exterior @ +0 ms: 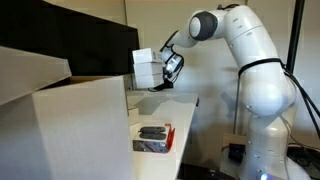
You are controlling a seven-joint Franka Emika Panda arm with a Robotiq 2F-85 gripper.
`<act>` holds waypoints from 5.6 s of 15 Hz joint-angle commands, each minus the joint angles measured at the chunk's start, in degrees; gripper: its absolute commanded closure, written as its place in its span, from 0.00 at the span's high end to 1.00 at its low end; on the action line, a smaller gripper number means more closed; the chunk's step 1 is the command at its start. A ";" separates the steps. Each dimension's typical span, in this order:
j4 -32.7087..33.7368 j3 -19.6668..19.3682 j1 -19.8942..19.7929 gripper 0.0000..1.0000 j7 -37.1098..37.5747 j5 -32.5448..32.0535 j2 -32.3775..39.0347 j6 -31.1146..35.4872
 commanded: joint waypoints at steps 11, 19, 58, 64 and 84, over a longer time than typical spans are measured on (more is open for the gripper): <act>-3.27 1.58 9.28 0.58 0.10 0.09 -5.22 0.43; -6.55 2.02 11.25 0.58 0.20 0.06 -9.82 0.97; -14.69 5.31 18.80 0.58 0.96 1.65 -21.37 4.41; -13.84 6.01 19.09 0.58 1.89 2.61 -22.53 2.73; -12.24 9.92 24.17 0.58 6.19 6.38 -23.78 1.87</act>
